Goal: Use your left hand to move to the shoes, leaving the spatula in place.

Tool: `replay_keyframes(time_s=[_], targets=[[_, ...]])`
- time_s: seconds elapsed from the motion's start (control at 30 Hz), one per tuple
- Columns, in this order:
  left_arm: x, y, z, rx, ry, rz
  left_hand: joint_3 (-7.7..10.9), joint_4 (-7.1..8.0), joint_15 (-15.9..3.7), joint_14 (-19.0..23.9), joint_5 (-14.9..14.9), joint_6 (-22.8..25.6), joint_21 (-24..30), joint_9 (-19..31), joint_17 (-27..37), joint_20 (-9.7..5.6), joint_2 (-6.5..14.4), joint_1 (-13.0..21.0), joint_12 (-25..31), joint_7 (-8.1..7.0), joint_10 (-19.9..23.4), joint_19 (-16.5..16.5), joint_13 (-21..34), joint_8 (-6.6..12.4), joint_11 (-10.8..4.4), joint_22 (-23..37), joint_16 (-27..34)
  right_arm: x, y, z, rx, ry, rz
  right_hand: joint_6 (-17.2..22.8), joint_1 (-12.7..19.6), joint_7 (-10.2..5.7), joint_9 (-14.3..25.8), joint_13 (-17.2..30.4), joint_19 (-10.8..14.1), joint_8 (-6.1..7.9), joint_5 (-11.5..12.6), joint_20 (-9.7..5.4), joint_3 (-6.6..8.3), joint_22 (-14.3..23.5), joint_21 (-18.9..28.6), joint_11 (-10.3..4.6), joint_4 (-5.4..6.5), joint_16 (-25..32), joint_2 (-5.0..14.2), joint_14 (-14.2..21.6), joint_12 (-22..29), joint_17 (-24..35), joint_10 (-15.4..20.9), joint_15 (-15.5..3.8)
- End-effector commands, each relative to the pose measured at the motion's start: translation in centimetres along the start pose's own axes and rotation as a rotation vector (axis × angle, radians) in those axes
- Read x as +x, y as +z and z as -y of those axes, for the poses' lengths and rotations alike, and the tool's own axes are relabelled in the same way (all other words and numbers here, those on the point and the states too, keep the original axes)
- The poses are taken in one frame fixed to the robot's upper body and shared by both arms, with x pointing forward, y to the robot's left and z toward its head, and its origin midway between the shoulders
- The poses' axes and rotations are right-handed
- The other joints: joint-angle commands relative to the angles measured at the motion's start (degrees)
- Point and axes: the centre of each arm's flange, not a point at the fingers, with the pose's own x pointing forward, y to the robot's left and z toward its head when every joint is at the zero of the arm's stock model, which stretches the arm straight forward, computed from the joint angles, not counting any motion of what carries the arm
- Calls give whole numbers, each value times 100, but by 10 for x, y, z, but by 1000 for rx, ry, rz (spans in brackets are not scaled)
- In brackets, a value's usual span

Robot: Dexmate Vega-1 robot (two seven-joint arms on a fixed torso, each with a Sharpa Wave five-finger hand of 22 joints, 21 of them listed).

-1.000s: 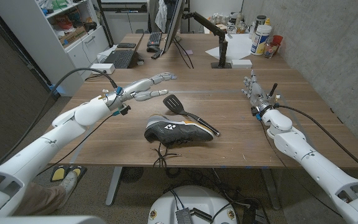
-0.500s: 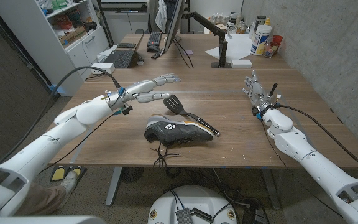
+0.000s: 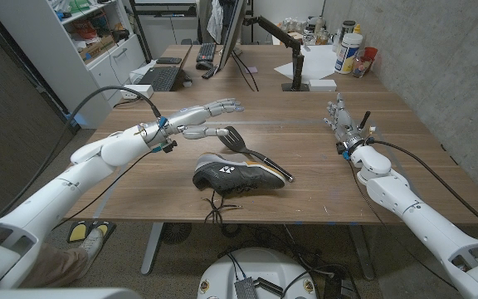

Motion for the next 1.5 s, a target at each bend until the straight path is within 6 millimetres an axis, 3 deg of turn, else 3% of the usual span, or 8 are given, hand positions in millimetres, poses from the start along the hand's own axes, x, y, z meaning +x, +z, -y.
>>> replay_keyframes(time_s=[0.03, 0.73, 1.5], targets=[[0, 3, 0, 50, -3, 45, -44, -22, -71, -23, 43, -28, 33, 21, 19, -28, -46, 20, -21, -59, 31, 5, 9, -2, -53, 14, -16, 1, -1, -1, -5, -8, -1, -30, 64, 18, 24, 16, -32, 23, 28, 13, -30, 19, 22, 31, 23, -11, 9, -86, -12, 1, -25, -11], [-7, -5, 19, 51, -45, 47, -46, -34, -96, -9, 63, -27, 41, 21, 19, -96, -58, 51, -24, -77, 38, 60, 11, 6, -49, 14, -13, 4, 1, -5, -13, 3, 4, -42, 68, 24, 23, 16, -35, 20, 28, 25, -40, 19, 23, 41, 22, -2, 15, -86, -7, 3, -26, -5], [-9, 1, 34, 58, -68, 79, -19, -84, -105, 12, 91, 45, 38, 22, 15, -144, -59, 157, -7, -75, 95, 96, 12, 40, -52, 13, -10, 3, 0, 0, -19, 2, -9, -48, 91, 27, 23, 16, -37, 20, 31, 29, -39, 19, 24, 34, 14, 5, 40, -83, -2, 3, -25, 6]])
